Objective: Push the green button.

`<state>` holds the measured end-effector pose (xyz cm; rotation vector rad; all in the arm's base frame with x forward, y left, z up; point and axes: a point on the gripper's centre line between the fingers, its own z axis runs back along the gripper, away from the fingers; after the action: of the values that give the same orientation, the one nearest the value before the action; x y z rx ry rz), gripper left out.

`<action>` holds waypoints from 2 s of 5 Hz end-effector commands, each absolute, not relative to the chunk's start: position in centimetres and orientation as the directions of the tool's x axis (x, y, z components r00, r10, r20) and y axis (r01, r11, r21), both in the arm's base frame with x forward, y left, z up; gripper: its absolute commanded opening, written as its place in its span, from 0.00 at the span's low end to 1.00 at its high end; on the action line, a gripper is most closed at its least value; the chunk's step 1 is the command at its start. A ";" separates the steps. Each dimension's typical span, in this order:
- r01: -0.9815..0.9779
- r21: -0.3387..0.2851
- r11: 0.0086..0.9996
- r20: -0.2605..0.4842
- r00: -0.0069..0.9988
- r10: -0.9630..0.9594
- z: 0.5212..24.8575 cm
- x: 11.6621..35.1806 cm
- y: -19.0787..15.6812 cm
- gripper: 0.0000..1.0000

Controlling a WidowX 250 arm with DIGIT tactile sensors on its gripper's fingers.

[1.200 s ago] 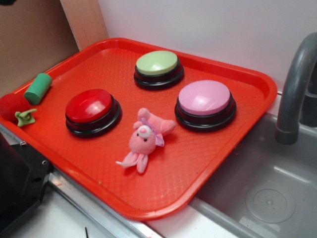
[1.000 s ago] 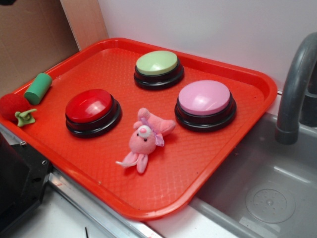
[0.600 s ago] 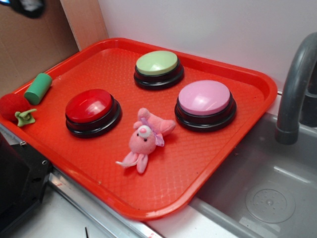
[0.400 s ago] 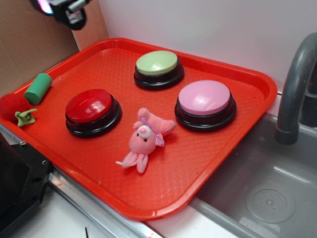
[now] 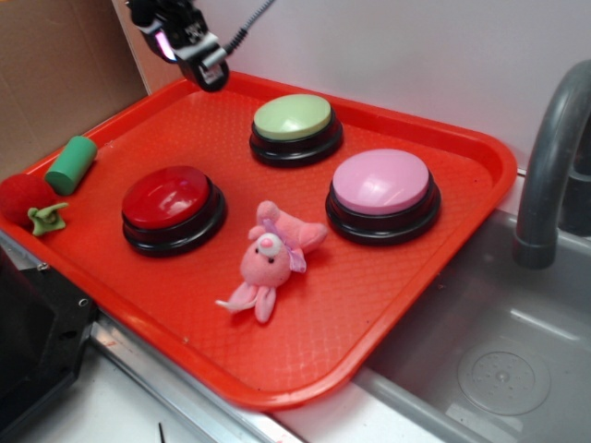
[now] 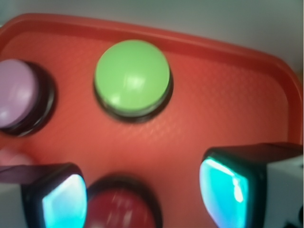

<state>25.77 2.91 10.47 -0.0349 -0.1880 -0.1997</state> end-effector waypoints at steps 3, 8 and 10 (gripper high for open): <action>0.271 0.054 0.961 0.158 0.948 -0.276 6.1 31.3 1.7 1.00; 0.246 0.073 0.967 0.222 0.941 -0.256 7.6 32.6 2.1 1.00; 0.266 0.072 0.961 0.195 0.941 -0.275 5.8 32.5 1.4 1.00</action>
<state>31.79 1.62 5.16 0.0267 -0.1642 -0.2813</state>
